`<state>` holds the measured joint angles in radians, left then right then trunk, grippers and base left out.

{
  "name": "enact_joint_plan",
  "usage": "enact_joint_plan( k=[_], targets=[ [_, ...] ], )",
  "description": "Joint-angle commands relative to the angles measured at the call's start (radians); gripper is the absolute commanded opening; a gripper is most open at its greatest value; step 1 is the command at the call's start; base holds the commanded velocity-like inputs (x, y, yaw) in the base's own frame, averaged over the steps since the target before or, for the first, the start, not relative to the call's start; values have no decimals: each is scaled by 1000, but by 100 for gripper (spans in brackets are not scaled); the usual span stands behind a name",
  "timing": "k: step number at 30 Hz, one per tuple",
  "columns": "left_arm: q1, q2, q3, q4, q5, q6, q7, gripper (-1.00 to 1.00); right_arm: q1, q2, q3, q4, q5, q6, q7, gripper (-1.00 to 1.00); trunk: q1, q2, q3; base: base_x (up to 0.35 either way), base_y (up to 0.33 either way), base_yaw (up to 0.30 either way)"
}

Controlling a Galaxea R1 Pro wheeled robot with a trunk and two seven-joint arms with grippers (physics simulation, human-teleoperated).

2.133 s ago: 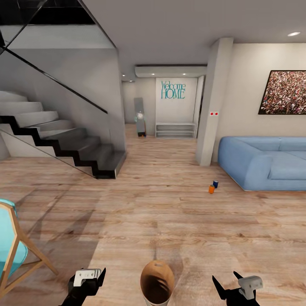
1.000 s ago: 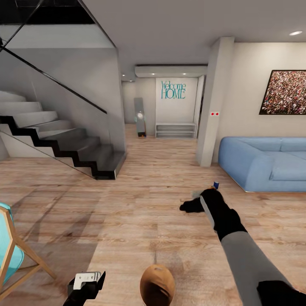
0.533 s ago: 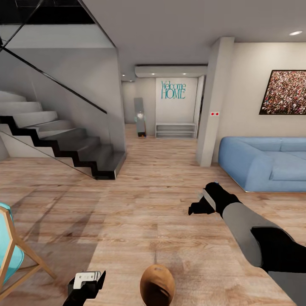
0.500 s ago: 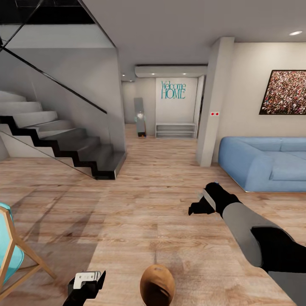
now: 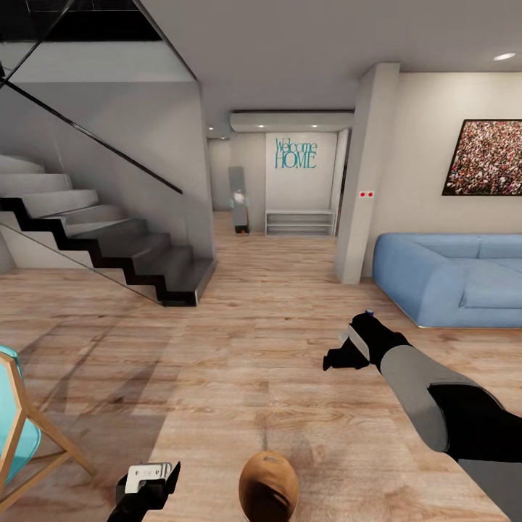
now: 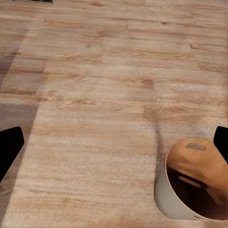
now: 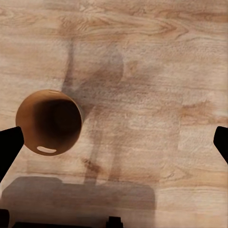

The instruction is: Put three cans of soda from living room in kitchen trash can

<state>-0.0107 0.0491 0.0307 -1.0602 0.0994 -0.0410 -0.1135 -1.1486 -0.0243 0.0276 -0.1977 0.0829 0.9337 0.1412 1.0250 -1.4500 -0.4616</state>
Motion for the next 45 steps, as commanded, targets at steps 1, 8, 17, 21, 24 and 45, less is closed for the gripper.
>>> enact_joint_plan(
  k=[1,8,17,21,24,45],
  targets=[
    [0,0,0,0,0,0,0,100,0,0,0,0,0,0,0,100,0,0,0,0,0,0],
    [0,0,0,3,0,1,-1,100,0,0,0,1,1,-1,0,100,19,-35,-16,0,0,0],
    [0,0,0,6,0,1,-1,100,0,-1,3,2,3,-32,-5,100,54,-98,-44,0,0,0],
    [0,0,0,7,0,2,-1,100,0,-1,5,3,4,-45,-8,100,69,-126,-56,0,0,0],
    [0,0,0,7,0,2,-2,100,0,-1,5,6,4,-53,-9,100,80,-147,-66,0,0,0],
    [-1,0,0,8,-9,3,-2,100,0,6,8,18,4,-61,-11,100,161,-294,-132,0,0,0]
  ],
)
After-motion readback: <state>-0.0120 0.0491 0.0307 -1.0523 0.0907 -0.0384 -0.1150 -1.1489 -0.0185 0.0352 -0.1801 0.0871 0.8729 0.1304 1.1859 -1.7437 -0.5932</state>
